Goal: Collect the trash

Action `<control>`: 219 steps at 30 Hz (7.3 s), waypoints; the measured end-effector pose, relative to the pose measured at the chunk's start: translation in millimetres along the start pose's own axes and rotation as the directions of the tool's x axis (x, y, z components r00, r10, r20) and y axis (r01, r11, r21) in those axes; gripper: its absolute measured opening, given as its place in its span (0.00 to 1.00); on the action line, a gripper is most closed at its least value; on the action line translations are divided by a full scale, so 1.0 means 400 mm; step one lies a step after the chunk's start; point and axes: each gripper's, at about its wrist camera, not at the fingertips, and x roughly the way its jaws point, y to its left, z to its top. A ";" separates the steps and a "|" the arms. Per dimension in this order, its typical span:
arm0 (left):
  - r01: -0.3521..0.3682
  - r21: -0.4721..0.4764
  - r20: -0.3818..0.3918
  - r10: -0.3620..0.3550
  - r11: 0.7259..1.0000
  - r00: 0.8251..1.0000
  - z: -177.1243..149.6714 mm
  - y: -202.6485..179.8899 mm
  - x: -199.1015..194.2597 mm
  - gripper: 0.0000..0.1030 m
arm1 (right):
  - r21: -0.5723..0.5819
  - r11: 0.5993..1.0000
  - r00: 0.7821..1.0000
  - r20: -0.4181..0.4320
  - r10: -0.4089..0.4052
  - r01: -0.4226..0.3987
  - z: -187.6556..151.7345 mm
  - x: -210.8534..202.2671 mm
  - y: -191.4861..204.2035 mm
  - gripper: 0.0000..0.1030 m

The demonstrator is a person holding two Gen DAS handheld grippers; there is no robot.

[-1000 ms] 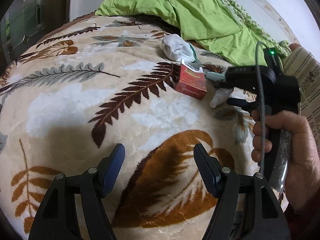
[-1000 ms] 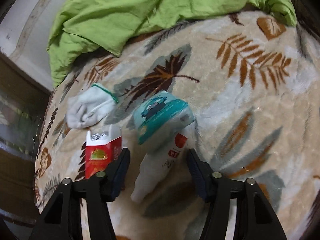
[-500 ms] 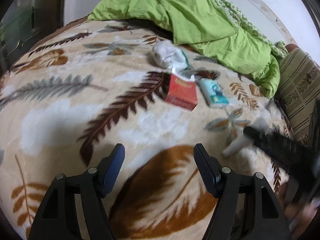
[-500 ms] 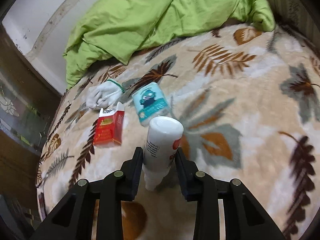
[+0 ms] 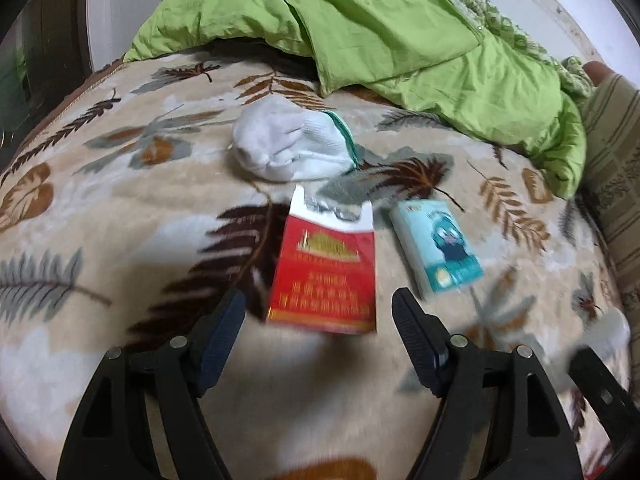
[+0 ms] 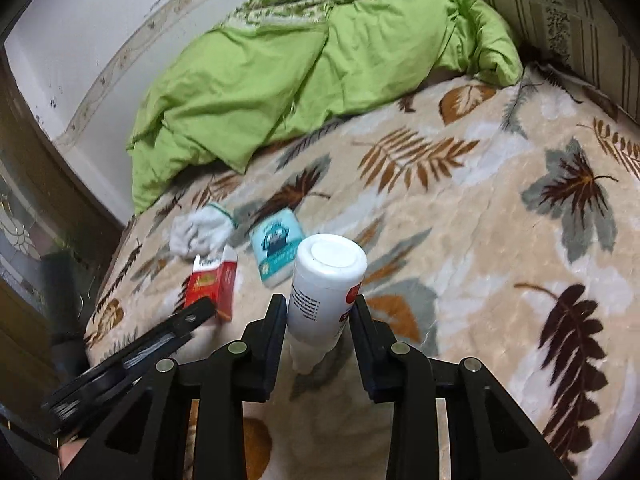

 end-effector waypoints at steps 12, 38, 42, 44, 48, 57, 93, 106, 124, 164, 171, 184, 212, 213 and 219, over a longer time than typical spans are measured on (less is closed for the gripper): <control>-0.017 -0.004 0.056 0.017 1.000 0.998 -0.019 0.022 -0.017 0.54 | -0.042 0.998 0.999 -0.004 0.038 -0.038 0.003 0.009 0.024 0.33; -0.139 0.137 0.247 0.102 0.981 0.964 -0.346 0.025 -0.441 0.55 | -0.294 0.953 0.994 0.058 0.089 -0.068 -0.194 -0.238 0.088 0.33; -0.143 0.143 0.256 0.104 0.979 0.961 -0.361 0.019 -0.456 0.55 | -0.288 0.954 0.993 0.061 0.102 -0.080 -0.207 -0.259 0.081 0.33; -0.145 0.147 0.259 0.103 0.978 0.960 -0.365 0.015 -0.459 0.55 | -0.284 0.955 0.993 0.063 0.103 -0.081 -0.211 -0.266 0.077 0.33; -0.147 0.156 0.262 0.103 0.977 0.960 -0.369 0.010 -0.461 0.55 | -0.283 0.955 0.991 0.070 0.112 -0.088 -0.213 -0.273 0.075 0.33; -0.145 0.153 0.256 0.103 0.978 0.961 -0.370 0.009 -0.457 0.55 | -0.269 0.959 0.991 0.063 0.115 -0.095 -0.214 -0.272 0.072 0.33; 0.201 0.418 0.165 -0.292 0.886 0.942 -0.446 -0.312 -0.598 0.55 | -0.105 0.994 0.986 0.166 0.001 0.017 -0.245 -0.677 -0.213 0.33; 0.479 0.593 -0.109 -0.526 0.647 0.844 -0.571 -0.621 -0.652 0.55 | 0.121 0.956 0.944 0.168 -0.285 0.267 -0.332 -0.916 -0.494 0.33; 0.629 0.547 -0.322 -0.554 0.553 0.767 -0.652 -0.760 -0.630 0.63 | 0.247 0.918 0.926 0.143 -0.350 0.309 -0.368 -0.968 -0.611 0.49; 0.062 0.097 0.120 -0.073 0.993 0.990 -0.322 0.002 -0.442 0.68 | -0.248 0.968 0.995 -0.093 0.018 -0.041 -0.192 -0.417 -0.037 0.57; 0.005 0.074 0.133 -0.015 0.997 0.991 -0.295 0.051 -0.380 0.68 | -0.262 0.964 0.989 -0.147 0.003 -0.042 -0.153 -0.299 -0.002 0.59; 0.021 0.014 0.066 -0.021 1.000 0.998 -0.273 0.108 -0.289 0.68 | -0.342 0.937 0.979 -0.204 -0.001 -0.070 0.064 0.047 0.106 0.74; 0.097 0.044 0.101 -0.101 0.994 0.990 0.110 0.090 -0.136 0.74 | -0.141 0.978 0.977 -0.175 0.125 -0.151 -0.017 -0.009 0.056 0.35; 0.096 0.041 0.087 -0.100 0.994 0.991 0.133 0.093 -0.106 0.74 | -0.125 0.978 0.975 -0.169 0.142 -0.164 -0.034 -0.028 0.048 0.35; 0.050 -0.030 -0.001 -0.050 0.998 0.999 0.224 0.123 0.075 0.74 | -0.096 0.980 0.980 -0.113 0.161 -0.172 -0.052 -0.045 0.026 0.35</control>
